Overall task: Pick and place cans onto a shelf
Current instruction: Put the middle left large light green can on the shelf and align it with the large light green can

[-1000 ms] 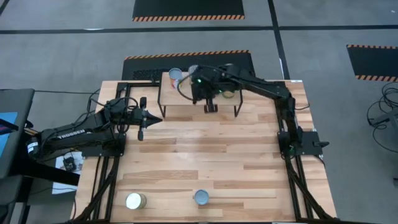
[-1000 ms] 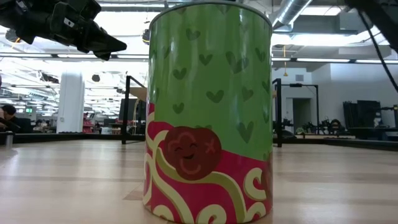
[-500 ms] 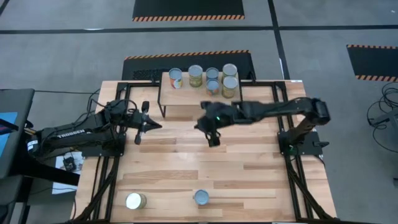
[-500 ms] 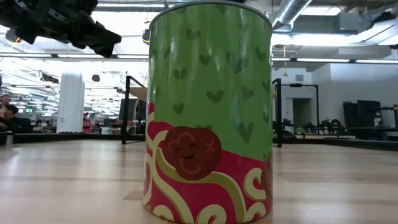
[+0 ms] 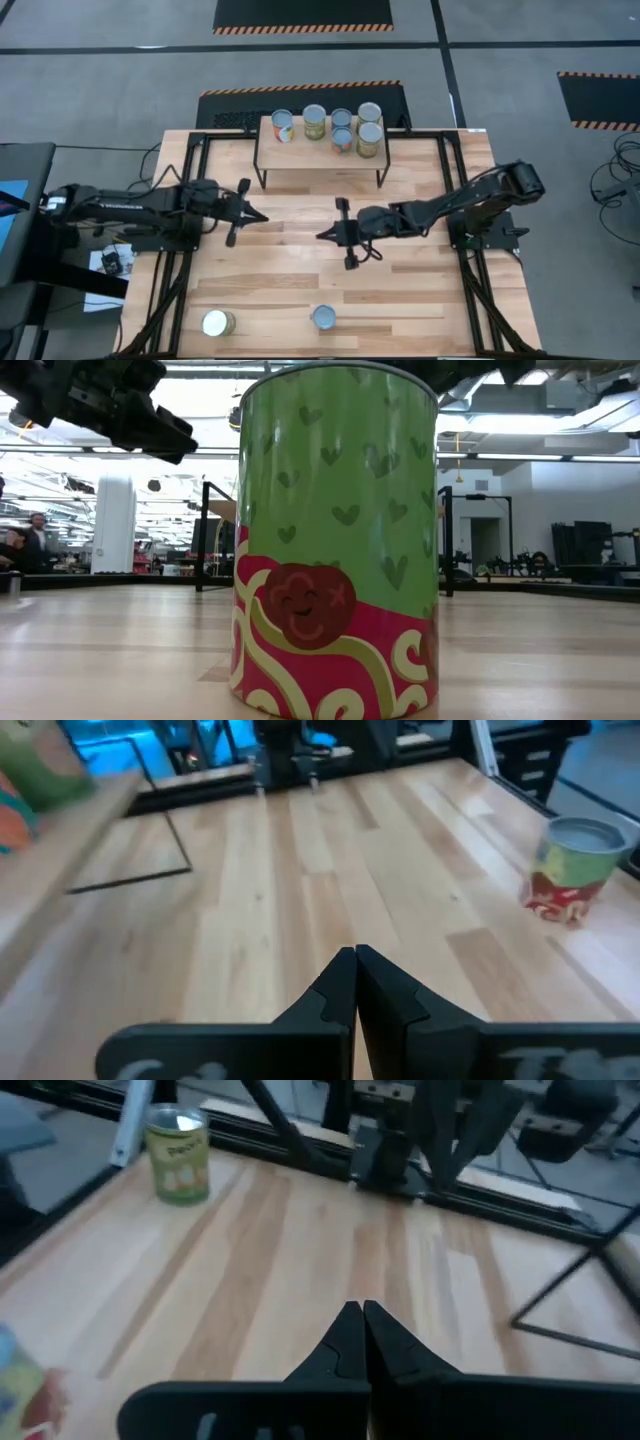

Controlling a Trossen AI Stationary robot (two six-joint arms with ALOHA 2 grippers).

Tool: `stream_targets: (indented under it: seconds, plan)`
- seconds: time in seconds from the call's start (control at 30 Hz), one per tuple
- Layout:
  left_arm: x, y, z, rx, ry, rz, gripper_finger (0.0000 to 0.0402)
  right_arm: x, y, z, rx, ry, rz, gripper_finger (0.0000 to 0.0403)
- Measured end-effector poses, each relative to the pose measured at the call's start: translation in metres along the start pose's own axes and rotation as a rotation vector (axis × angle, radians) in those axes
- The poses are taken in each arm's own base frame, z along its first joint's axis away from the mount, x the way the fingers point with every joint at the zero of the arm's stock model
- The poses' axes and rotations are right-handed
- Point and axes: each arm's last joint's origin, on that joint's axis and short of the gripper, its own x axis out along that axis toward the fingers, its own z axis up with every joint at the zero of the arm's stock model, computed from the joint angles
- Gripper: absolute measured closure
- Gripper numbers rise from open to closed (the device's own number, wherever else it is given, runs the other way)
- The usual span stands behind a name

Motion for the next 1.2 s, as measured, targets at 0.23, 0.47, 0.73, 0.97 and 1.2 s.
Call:
stream_targets:
  seconds: [0.23,0.47,0.73,0.97,1.2]
  plan:
    - [0.002,-0.022,0.008,-0.035,0.078,-0.122,0.0402,0.023,0.01,-0.036,0.065,-0.173,0.006,0.0401]
    - [-0.014,-0.047,0.028,-0.104,0.245,-0.169,0.04,0.021,0.022,-0.034,0.055,-0.189,-0.016,0.0399]
    - [-0.03,-0.069,0.044,-0.173,0.431,-0.175,0.0388,0.01,0.005,-0.048,0.013,-0.242,-0.02,0.04]
    - [-0.024,-0.089,0.052,-0.229,0.667,-0.172,0.0378,0.005,-0.007,-0.06,0.037,-0.289,-0.034,0.0399]
    - [-0.008,-0.123,0.055,-0.234,0.911,-0.294,0.0312,0.004,0.003,-0.058,0.049,-0.291,-0.006,0.0399]
